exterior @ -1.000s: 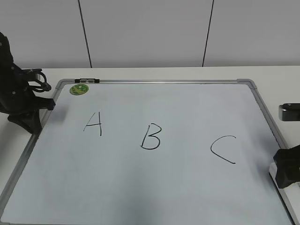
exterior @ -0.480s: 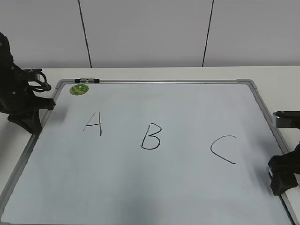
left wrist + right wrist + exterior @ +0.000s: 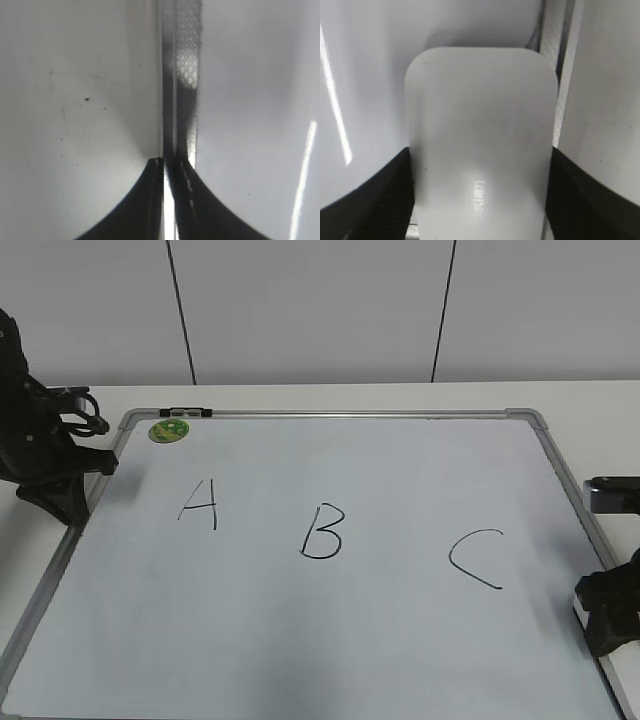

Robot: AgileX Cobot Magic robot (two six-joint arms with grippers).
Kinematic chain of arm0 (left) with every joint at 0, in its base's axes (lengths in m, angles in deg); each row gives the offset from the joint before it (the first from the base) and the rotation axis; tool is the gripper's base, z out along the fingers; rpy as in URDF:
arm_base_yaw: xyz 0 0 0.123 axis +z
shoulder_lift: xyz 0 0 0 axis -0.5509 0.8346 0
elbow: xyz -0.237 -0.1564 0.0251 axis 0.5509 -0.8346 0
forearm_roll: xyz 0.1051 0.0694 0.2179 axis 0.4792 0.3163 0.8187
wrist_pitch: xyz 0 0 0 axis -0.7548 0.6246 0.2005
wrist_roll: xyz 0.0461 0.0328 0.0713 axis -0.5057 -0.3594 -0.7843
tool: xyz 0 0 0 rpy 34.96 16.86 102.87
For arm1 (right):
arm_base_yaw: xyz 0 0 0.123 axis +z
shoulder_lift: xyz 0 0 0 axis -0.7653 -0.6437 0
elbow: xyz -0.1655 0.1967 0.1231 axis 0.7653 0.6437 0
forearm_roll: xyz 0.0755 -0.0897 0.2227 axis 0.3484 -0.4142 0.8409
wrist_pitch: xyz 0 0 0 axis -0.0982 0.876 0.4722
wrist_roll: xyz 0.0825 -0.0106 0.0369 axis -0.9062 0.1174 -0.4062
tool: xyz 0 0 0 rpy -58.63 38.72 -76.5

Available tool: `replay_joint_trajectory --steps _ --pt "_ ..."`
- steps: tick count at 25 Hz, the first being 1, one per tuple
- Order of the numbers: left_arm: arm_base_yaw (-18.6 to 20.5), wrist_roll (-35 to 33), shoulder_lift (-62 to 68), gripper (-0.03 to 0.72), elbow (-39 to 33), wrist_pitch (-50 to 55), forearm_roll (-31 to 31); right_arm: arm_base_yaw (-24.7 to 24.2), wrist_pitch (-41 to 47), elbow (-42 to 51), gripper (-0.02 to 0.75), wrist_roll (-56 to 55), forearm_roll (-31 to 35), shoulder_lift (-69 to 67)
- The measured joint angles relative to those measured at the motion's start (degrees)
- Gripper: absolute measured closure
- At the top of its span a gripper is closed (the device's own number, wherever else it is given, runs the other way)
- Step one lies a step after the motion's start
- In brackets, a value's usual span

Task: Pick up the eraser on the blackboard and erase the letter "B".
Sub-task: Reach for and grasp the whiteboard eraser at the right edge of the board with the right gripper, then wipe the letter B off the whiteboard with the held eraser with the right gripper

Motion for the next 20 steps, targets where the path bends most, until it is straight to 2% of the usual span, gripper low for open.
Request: replay_joint_trajectory --steps 6,10,20 --pt "0.0 0.0 0.0 0.65 0.0 0.0 0.0 0.0 0.0 0.0 0.21 0.0 0.26 0.0" --pt "0.0 0.0 0.0 0.65 0.0 0.02 0.0 0.0 1.96 -1.47 0.21 0.0 4.88 -0.22" --pt "0.0 0.0 0.0 0.649 0.0 0.02 0.0 0.65 17.14 -20.45 0.211 0.0 7.05 -4.23"
